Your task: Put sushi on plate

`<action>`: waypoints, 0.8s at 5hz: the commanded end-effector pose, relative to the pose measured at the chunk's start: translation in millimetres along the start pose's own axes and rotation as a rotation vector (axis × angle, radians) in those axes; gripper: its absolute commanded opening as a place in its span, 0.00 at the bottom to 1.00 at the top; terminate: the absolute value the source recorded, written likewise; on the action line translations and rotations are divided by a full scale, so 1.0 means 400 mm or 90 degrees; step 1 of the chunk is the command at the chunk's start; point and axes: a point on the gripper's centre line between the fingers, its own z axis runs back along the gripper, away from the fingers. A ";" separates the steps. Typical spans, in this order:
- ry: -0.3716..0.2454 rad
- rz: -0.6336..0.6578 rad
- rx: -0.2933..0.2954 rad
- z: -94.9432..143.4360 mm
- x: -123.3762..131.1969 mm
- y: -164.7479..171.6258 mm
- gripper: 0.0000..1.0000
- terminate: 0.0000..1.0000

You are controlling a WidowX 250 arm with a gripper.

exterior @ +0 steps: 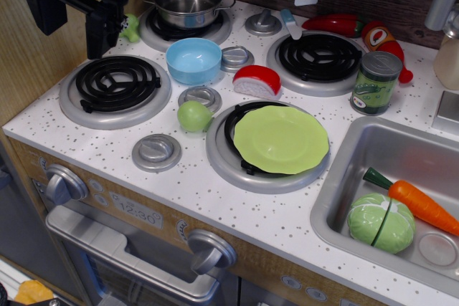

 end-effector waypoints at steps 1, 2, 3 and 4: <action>0.000 0.000 0.000 0.000 0.000 0.000 1.00 0.00; -0.060 -0.089 0.024 0.029 0.043 -0.049 1.00 0.00; -0.073 -0.231 -0.023 0.051 0.112 -0.088 1.00 0.00; -0.126 -0.384 -0.002 0.068 0.175 -0.130 1.00 0.00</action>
